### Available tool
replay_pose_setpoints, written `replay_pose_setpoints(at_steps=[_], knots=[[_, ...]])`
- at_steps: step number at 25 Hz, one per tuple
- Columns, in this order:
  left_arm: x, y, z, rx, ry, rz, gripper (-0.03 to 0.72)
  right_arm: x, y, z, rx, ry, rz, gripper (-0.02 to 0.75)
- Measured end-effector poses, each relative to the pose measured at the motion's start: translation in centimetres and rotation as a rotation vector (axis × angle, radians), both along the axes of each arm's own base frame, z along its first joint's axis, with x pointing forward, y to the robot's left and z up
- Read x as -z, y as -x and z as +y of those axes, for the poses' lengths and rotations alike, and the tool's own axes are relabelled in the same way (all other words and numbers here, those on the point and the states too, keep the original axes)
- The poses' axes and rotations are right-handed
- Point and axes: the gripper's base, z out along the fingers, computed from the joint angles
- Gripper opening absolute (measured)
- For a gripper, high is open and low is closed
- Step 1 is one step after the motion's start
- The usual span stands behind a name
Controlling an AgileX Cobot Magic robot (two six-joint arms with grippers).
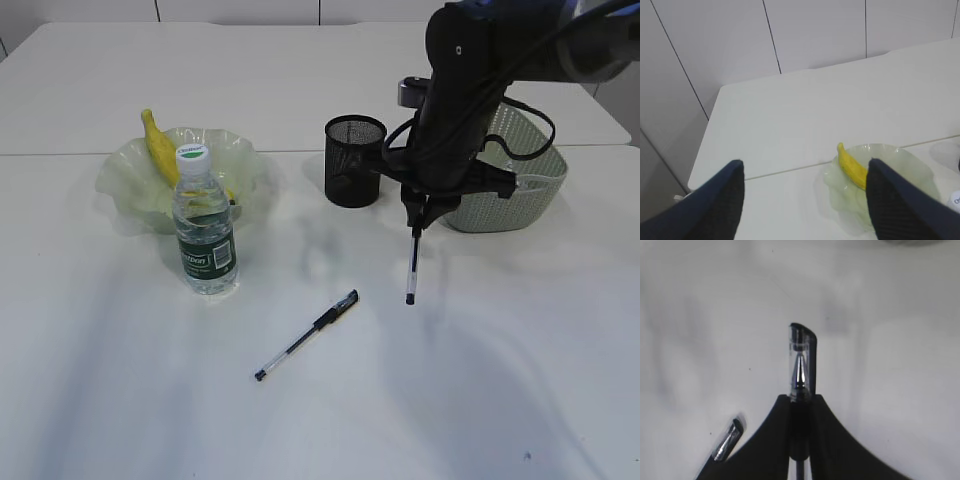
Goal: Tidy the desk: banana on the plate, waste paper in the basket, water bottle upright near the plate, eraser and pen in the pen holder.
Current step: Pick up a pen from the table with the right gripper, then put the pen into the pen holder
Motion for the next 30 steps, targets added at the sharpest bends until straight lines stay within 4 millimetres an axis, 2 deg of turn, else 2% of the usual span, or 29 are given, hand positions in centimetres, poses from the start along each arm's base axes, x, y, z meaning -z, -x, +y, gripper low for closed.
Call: replay_pose_setpoints(at_steps=[9, 18, 30], knots=[[0.4, 0.1, 0.2, -0.024, -0.005, 0.049, 0.538, -1.4, -1.9, 0.0, -0.058, 0.031, -0.2, 0.06], [0.5, 0.1, 0.3, -0.029, -0.006, 0.057, 0.538, -2.8, -4.3, 0.2, -0.213, 0.105, -0.512, 0.06], [0.5, 0.1, 0.3, -0.03, -0.007, 0.06, 0.538, -4.5, -5.8, 1.6, -0.398, 0.106, -0.803, 0.06]])
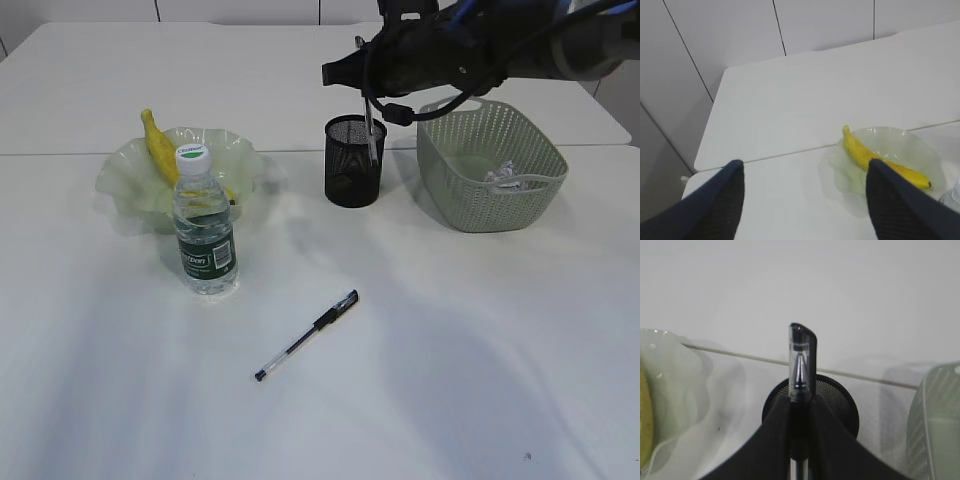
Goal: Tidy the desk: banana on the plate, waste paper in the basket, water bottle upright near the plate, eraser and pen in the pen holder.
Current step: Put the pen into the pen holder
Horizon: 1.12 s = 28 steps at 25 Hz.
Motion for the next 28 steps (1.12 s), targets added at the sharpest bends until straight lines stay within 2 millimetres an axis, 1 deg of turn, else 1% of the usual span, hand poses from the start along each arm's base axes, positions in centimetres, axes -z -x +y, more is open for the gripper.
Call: replay_pose_setpoints(at_steps=[3, 9, 13, 19, 22, 25, 28], knots=[[0.0, 0.0, 0.0, 0.003, 0.001, -0.006, 0.538, -0.4, -0.2, 0.2, -0.042, 0.0, -0.056, 0.06], [-0.1, 0.0, -0.1, 0.006, 0.001, -0.012, 0.538, -1.2, -1.0, -1.0, -0.07, -0.035, -0.137, 0.06], [-0.1, 0.0, -0.1, 0.007, 0.002, -0.013, 0.538, -1.6, -1.6, -1.3, -0.135, -0.068, -0.232, 0.06], [-0.1, 0.0, -0.1, 0.008, 0.002, -0.016, 0.538, 0.0, -2.3, -0.5, -0.243, -0.072, -0.309, 0.06], [-0.1, 0.0, -0.1, 0.008, 0.002, -0.016, 0.538, 1.2, -2.6, 0.0, -0.304, -0.053, -0.348, 0.06], [-0.1, 0.0, -0.1, 0.008, 0.002, -0.016, 0.538, 2.4, -3.0, 0.1, -0.318, -0.046, -0.355, 0.06], [-0.1, 0.0, -0.1, 0.008, 0.002, -0.016, 0.538, 2.6, -3.3, 0.0, -0.322, -0.053, -0.39, 0.06]])
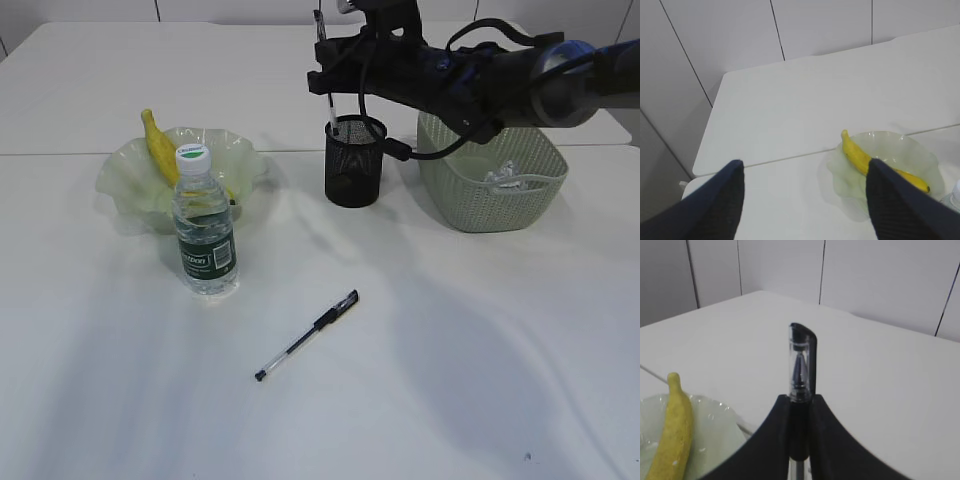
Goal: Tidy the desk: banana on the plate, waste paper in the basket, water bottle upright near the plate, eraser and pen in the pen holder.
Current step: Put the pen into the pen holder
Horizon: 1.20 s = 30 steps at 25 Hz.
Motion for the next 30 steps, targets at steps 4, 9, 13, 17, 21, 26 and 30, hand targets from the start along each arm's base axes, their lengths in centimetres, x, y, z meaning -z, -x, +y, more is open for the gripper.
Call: replay_pose_setpoints(at_steps=[4, 9, 13, 17, 21, 26, 30], knots=[[0.0, 0.0, 0.0, 0.0, 0.0, 0.0, 0.538, -1.0, -0.5, -0.5, 0.008, -0.028, -0.061, 0.06], [0.0, 0.0, 0.0, 0.0, 0.0, 0.0, 0.538, -1.6, -0.9, -1.2, 0.016, -0.039, -0.1, 0.06], [0.0, 0.0, 0.0, 0.0, 0.0, 0.0, 0.538, -0.9, -1.4, -2.0, 0.029, -0.028, -0.1, 0.06], [0.0, 0.0, 0.0, 0.0, 0.0, 0.0, 0.536, 0.1, -1.7, -2.3, 0.033, -0.021, -0.089, 0.06], [0.0, 0.0, 0.0, 0.0, 0.0, 0.0, 0.531, 0.9, -1.8, -2.2, 0.026, -0.019, -0.086, 0.06], [0.0, 0.0, 0.0, 0.0, 0.0, 0.0, 0.529, 2.1, -2.1, -2.3, 0.023, 0.003, -0.084, 0.06], [0.0, 0.0, 0.0, 0.0, 0.0, 0.0, 0.529, 3.4, -2.6, -2.4, 0.033, 0.001, -0.071, 0.06]])
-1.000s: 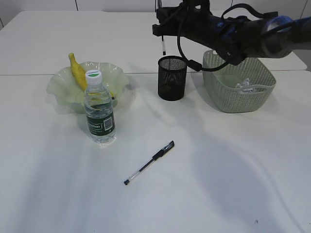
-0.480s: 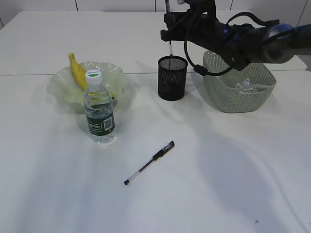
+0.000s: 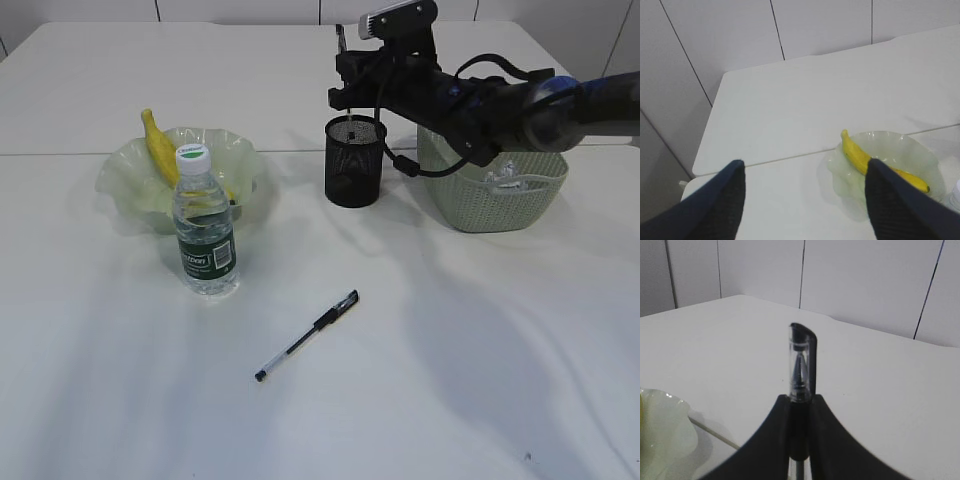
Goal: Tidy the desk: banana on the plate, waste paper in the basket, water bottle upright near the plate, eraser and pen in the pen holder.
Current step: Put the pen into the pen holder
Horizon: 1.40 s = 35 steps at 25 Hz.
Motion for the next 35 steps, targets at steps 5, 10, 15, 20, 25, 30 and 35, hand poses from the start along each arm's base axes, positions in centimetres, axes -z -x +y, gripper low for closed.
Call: replay_pose_setpoints(at_steps=[5, 10, 15, 20, 25, 30, 35], knots=[[0.0, 0.0, 0.0, 0.0, 0.0, 0.0, 0.529, 1.2, -0.4, -0.3, 0.009, 0.006, 0.015, 0.06], [0.0, 0.0, 0.0, 0.0, 0.004, 0.003, 0.528, 1.6, -0.5, -0.7, 0.023, 0.017, 0.029, 0.06], [0.2, -0.2, -0.1, 0.001, 0.01, 0.01, 0.528, 1.9, -0.8, -1.6, 0.05, 0.01, 0.046, 0.06], [0.2, -0.2, -0.1, 0.001, 0.014, 0.01, 0.528, 1.9, -0.8, -1.8, 0.059, 0.004, 0.047, 0.06], [0.2, -0.2, -0.1, 0.002, 0.017, 0.011, 0.528, 1.9, -0.8, -1.8, 0.059, 0.004, 0.047, 0.061], [0.2, -0.2, -0.1, 0.002, 0.017, 0.011, 0.528, 2.1, -0.8, -1.9, 0.072, 0.013, 0.07, 0.063], [0.2, -0.2, -0.1, 0.002, 0.017, 0.011, 0.528, 2.2, -0.8, -2.0, 0.079, 0.02, 0.083, 0.066]])
